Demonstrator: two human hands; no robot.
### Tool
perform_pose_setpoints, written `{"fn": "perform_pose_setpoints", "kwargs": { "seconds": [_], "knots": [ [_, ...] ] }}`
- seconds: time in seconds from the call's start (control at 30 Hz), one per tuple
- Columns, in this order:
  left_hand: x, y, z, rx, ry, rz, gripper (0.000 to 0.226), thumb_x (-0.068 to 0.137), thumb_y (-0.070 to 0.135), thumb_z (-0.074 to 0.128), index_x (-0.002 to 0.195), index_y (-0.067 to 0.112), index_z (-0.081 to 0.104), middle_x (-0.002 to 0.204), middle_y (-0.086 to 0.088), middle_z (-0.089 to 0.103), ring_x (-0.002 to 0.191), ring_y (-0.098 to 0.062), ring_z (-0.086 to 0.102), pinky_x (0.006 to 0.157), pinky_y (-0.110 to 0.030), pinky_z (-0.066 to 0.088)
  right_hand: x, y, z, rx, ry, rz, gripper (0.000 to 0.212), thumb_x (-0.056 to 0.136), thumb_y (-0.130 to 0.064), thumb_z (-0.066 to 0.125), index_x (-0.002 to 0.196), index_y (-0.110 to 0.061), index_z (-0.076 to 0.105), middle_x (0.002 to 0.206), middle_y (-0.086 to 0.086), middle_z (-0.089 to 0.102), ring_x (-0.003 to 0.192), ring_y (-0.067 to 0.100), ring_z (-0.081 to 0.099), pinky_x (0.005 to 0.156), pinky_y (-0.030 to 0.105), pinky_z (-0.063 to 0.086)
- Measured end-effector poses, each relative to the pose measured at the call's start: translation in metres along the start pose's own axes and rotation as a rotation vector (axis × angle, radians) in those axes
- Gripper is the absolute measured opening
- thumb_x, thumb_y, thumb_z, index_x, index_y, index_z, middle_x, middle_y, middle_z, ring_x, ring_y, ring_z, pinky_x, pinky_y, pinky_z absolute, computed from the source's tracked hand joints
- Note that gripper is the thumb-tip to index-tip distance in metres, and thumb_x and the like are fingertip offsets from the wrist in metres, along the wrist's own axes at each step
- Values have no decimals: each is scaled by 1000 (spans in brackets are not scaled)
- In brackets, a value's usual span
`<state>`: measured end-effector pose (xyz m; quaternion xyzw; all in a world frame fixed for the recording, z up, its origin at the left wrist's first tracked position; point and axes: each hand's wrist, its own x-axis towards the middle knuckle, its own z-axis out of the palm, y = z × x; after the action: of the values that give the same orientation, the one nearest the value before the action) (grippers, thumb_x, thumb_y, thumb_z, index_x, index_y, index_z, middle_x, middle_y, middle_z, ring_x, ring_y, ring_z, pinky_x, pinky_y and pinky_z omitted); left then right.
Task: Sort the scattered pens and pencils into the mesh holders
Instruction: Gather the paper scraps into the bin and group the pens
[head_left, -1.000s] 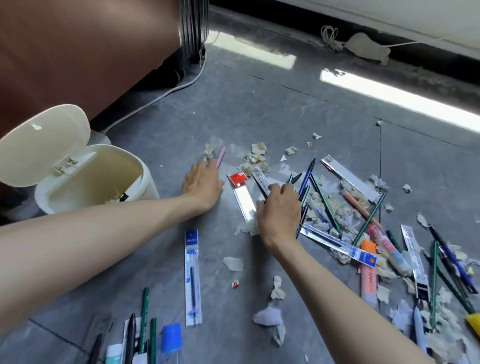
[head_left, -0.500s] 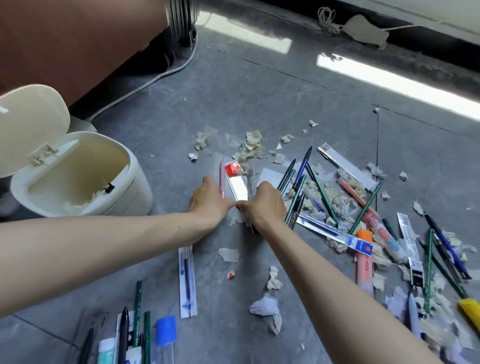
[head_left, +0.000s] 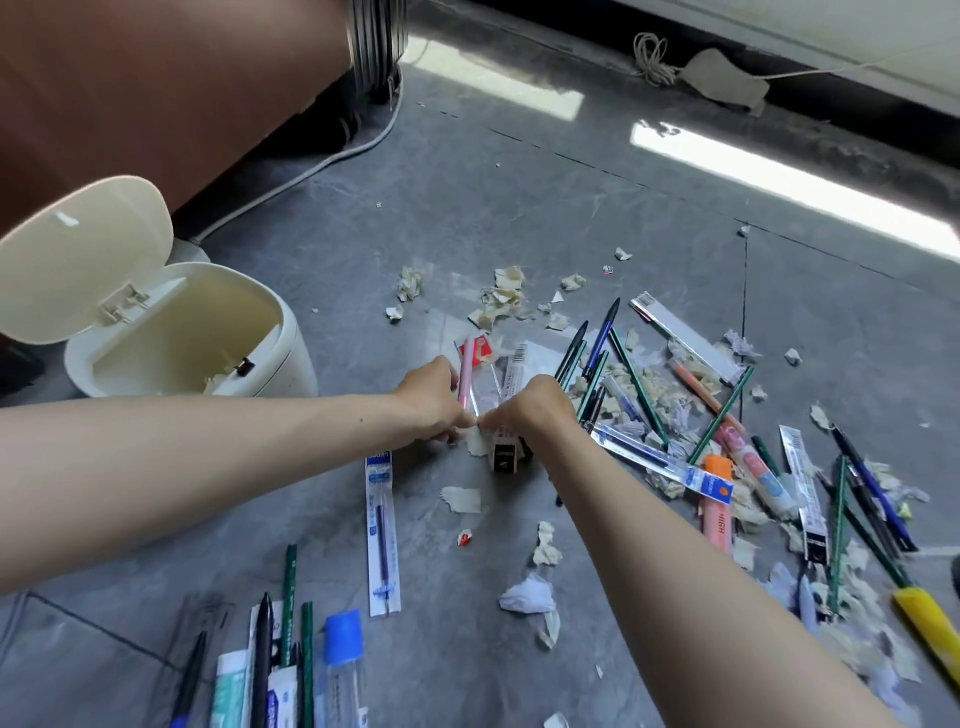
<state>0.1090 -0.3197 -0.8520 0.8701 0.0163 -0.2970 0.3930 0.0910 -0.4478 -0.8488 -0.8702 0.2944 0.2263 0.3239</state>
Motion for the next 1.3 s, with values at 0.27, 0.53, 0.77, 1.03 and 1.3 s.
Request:
{"fn": "perform_pose_setpoints", "kwargs": {
  "seconds": [0.27,0.53,0.77,1.03,1.3],
  "knots": [
    [1,0,2,-231,-8,-44,18,83,0,58,88,13,47,67,-13,62,35,-13,48,34,-16,32,-9,5,-12,448,-100,-54,7,82,-6,55,75,-8,55,62,7,54,45,14,48,37,16,31],
    [4,10,15,-411,9,-45,25,80,5,52,103,14,45,72,-15,67,31,-13,41,34,-14,28,-14,17,-34,329,-47,-158,11,86,-2,44,81,0,54,66,18,60,64,33,62,66,43,53],
    [-6,18,21,-279,-80,256,26,84,2,55,106,16,58,65,-3,56,44,-8,55,39,-20,40,-27,24,-49,655,-341,-140,24,97,1,29,100,-13,48,62,14,67,48,19,63,41,22,47],
    [-22,18,21,132,195,273,13,88,21,57,100,21,60,74,-1,61,70,-23,60,62,-29,43,-35,38,-55,874,-326,-36,24,100,-11,34,89,-4,54,80,14,68,55,16,63,44,22,49],
    [-38,17,26,258,193,154,12,85,17,51,96,18,56,80,-2,54,76,-26,53,53,-29,34,-48,41,-62,882,-267,-13,38,104,-30,30,87,-6,55,74,12,59,49,16,53,40,20,41]
  ]
}}
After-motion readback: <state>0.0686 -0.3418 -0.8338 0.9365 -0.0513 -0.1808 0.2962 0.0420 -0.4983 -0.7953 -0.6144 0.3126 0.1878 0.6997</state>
